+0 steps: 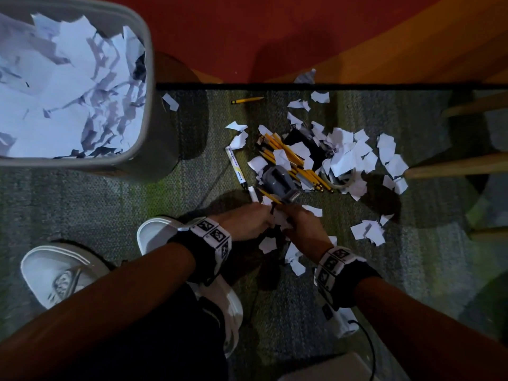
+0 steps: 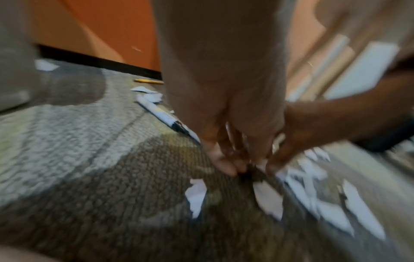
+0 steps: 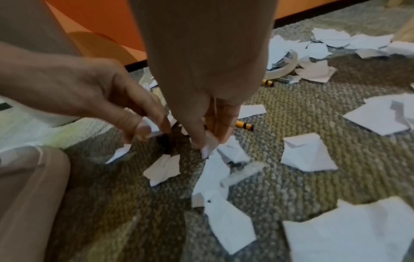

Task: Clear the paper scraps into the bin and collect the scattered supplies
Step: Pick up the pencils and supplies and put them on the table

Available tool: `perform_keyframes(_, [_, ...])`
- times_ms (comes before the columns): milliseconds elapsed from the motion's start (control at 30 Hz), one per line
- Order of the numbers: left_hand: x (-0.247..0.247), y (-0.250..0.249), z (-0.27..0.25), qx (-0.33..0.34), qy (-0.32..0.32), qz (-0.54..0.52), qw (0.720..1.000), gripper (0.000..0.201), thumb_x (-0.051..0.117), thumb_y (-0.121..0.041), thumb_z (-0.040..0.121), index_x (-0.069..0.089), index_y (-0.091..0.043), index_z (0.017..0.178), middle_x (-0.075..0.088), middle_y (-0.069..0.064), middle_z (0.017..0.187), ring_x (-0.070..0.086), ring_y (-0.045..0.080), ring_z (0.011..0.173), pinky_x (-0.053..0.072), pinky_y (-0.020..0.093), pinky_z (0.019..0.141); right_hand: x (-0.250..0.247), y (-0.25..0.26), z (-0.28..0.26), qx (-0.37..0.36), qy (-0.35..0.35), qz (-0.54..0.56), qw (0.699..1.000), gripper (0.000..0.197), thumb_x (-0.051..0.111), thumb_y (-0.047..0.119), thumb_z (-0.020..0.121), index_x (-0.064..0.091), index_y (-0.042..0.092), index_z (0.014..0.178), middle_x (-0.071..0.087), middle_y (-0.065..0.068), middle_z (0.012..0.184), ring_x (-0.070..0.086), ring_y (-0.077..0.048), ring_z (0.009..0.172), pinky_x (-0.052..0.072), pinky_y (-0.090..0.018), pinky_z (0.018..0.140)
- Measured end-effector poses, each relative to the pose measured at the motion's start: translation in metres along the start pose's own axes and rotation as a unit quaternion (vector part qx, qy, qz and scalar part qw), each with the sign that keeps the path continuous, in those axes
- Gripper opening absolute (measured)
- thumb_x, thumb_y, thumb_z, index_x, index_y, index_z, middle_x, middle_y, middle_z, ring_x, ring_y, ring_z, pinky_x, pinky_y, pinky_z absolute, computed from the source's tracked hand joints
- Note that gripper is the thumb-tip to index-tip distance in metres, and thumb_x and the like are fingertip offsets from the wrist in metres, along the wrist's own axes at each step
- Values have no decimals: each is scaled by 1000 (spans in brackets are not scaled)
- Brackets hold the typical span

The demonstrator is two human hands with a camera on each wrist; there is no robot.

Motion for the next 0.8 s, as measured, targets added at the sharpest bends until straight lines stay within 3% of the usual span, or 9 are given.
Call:
perform_keyframes(67, [10,0,5,27,18,38,999,11,62,-11,92,71,-6,96,62,9,107,59,26,92,51,41,76,0,-2,0,-18,14,-16,1000,74,56,-2,87,36,30,151,54,-14,134,56,-35,111,51,-45,88])
perform_keyframes(167, [28,4,14,62,62,134,987,44,78,-33,78,65,-15,116,50,3,122,44,24,111,49,39,84,0,-3,4,-37,21,-31,999,73,58,3,90,32,29,153,51,-15,137,56,-36,110,49,-43,86])
perform_keyframes(200, [34,3,16,64,66,170,981,52,79,-38,74,64,-16,119,48,3,122,39,24,113,49,39,82,0,-3,5,-40,22,-36,998,73,60,4,91,32,30,153,51,-15,137,57,-36,109,49,-42,84])
perform_keyframes(267, [41,-1,18,67,33,200,977,42,70,-32,78,65,-13,115,50,6,120,36,27,116,49,38,75,0,-4,8,-49,20,-42,998,74,64,6,89,34,30,152,53,-15,135,58,-36,106,48,-38,81])
perform_keyframes(367, [42,-6,15,112,-57,203,971,37,36,-25,83,69,-10,93,59,8,106,47,29,109,51,36,66,1,-6,10,-61,19,-43,997,74,67,6,87,37,29,151,58,-17,128,61,-36,101,47,-37,78])
perform_keyframes(467, [45,-1,16,118,-94,187,971,34,34,-24,83,65,-11,76,62,6,91,57,27,98,46,33,71,1,-7,12,-65,13,-54,996,68,63,5,87,42,27,148,62,-17,120,61,-37,96,46,-36,75])
perform_keyframes(533, [45,-2,18,99,-67,163,979,35,33,-25,88,64,-9,83,62,9,98,58,30,103,49,39,76,0,-5,12,-65,1,-36,997,60,60,4,89,49,27,143,66,-16,115,63,-36,94,47,-36,73])
perform_keyframes(633, [36,6,16,58,-24,117,991,27,43,-30,95,61,-15,107,57,9,114,50,27,113,49,44,83,-2,0,15,-80,-18,-13,997,40,57,9,91,63,28,125,71,-8,103,66,-28,88,49,-33,68])
perform_keyframes(800, [-16,20,10,28,-76,40,996,7,69,-26,88,69,-19,87,65,2,95,59,24,93,52,44,82,3,-5,26,-23,18,12,1000,24,60,6,88,73,19,103,72,-6,93,68,-24,83,52,-34,70])
Point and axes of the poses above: each hand's wrist, its own z-axis towards the middle knuckle, its own x-axis out of the palm, y = z × x, the point moved 5 cm from there along z, towards the middle knuckle
